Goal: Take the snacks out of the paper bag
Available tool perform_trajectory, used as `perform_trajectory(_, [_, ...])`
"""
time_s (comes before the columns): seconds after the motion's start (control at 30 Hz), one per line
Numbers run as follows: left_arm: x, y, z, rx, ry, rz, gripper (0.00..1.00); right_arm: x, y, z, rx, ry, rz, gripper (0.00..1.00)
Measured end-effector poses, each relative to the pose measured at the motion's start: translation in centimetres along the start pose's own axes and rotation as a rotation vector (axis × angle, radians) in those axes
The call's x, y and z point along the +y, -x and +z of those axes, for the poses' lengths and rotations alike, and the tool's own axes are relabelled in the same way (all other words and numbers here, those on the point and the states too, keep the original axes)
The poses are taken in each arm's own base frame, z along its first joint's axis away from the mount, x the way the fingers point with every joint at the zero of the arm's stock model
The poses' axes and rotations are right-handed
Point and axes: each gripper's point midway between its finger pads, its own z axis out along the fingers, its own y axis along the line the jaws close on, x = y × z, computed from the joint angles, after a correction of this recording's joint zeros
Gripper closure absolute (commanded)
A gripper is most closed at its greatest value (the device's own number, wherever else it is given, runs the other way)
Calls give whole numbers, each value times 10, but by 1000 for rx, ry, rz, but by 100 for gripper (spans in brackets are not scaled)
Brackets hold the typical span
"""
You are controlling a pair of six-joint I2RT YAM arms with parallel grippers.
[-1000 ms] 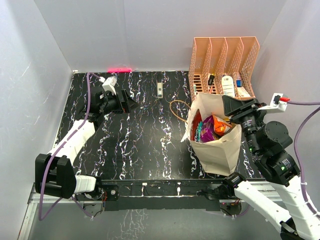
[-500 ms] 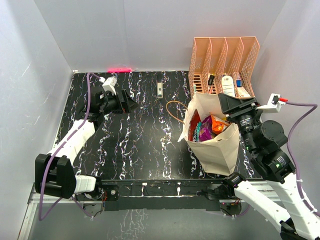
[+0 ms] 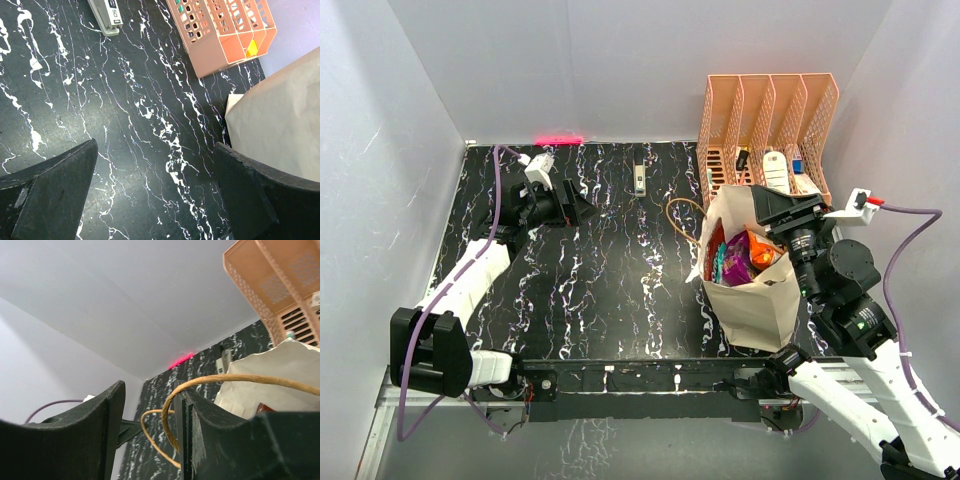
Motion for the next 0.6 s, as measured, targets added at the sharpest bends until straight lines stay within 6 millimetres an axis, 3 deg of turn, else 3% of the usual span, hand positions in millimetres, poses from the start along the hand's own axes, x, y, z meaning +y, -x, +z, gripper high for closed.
perform_trajectory(0.4, [0, 0, 0, 0, -1, 0, 3, -36, 11, -11, -20, -100, -366, 52])
perform_trajectory(0.6, [0, 0, 0, 1, -1, -1, 3, -49, 37, -30, -40, -171, -541, 52])
